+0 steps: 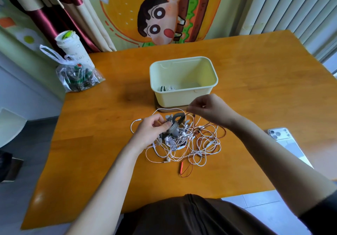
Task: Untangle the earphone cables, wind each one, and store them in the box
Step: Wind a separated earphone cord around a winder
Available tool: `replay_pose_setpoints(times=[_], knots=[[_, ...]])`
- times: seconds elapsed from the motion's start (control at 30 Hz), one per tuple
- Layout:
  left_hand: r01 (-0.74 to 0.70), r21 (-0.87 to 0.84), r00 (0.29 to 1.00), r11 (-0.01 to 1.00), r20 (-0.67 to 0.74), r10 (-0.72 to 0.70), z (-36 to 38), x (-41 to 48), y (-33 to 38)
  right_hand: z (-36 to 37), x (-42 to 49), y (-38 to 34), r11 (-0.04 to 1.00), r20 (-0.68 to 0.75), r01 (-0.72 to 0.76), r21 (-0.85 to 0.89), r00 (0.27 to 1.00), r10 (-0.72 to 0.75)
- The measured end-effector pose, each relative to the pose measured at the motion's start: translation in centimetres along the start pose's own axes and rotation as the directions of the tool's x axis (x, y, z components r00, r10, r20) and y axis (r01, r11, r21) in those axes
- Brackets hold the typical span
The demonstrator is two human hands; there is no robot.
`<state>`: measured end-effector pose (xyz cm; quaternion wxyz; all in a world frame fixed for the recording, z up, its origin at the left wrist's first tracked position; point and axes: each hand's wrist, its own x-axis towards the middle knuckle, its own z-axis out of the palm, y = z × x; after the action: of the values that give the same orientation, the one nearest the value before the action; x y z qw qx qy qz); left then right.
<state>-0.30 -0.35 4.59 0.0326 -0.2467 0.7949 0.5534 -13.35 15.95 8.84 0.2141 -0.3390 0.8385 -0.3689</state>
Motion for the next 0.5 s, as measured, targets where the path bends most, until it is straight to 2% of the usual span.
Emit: replay_pose_setpoints(times=[0.07, 0.17, 0.23, 0.3, 0.4, 0.5], knots=[[0.002, 0.031, 0.999, 1.000, -0.035, -0.001, 0.3, 0.0, -0.2, 0.5, -0.1, -0.1, 0.981, -0.082, 0.052, -0.185, 0.994, -0.068], [0.019, 0.075, 0.996, 0.997, -0.084, -0.013, 0.4, 0.2, -0.7, 1.1, -0.3, 0.2, 0.943, -0.015, 0.080, -0.324, 0.996, -0.089], [0.035, 0.108, 0.993, 0.994, -0.117, -0.023, 0.5, 0.2, -1.1, 1.5, -0.5, 0.3, 0.925, 0.039, 0.105, -0.364, 0.994, -0.098], [0.061, 0.108, 0.983, 0.992, -0.181, -0.041, 0.9, 0.3, -1.3, 1.9, -1.0, -0.3, 0.937, 0.034, 0.136, -0.321, 0.991, -0.133], [0.120, -0.115, 0.959, 0.986, -0.245, -0.145, 1.4, 0.4, -1.2, 3.3, -2.1, -1.3, 0.935, -0.002, 0.221, -0.275, 0.973, -0.231], [0.168, -0.431, 0.926, 0.887, -0.239, -0.292, 2.3, 0.8, -0.2, 6.5, -3.7, -1.6, 0.918, 0.010, 0.317, -0.238, 0.946, -0.324]])
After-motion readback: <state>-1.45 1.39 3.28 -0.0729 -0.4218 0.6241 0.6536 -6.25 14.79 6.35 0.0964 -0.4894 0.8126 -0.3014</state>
